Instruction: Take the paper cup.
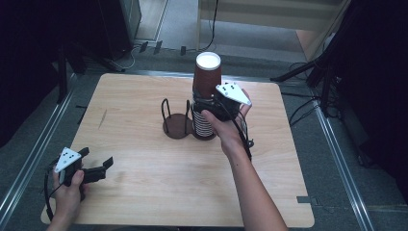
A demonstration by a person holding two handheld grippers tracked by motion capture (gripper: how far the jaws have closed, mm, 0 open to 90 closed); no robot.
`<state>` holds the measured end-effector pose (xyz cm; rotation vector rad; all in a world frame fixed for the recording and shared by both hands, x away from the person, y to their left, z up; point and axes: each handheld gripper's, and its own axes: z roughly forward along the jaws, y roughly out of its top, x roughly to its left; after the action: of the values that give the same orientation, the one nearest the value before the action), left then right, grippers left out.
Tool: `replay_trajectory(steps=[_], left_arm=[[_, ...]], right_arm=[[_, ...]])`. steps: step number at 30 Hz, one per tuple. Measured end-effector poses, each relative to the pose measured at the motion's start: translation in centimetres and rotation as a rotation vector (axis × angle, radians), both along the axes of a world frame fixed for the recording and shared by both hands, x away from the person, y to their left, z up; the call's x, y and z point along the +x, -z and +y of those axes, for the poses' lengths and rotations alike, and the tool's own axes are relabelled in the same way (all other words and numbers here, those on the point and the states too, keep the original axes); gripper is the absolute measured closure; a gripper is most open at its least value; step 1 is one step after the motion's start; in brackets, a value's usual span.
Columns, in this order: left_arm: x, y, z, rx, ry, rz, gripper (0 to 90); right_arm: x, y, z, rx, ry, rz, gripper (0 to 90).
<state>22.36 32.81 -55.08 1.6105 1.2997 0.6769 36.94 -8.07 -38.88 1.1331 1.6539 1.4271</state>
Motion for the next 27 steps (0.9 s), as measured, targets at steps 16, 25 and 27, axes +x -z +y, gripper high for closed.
replay_trajectory(steps=[16,25,27], left_arm=[[0.0,0.0,0.1,-0.022,-0.006,-0.003,0.0],[0.1,0.0,0.2,-0.029,-0.001,-0.002,0.0],[0.1,0.0,0.2,-0.029,-0.002,-0.001,0.0]], right_arm=[[0.9,-0.1,1.8,-0.027,0.041,0.005,2.4],[1.1,0.1,1.5,-0.017,0.031,0.004,4.3],[1.1,0.1,1.5,-0.016,0.03,0.008,4.5]])
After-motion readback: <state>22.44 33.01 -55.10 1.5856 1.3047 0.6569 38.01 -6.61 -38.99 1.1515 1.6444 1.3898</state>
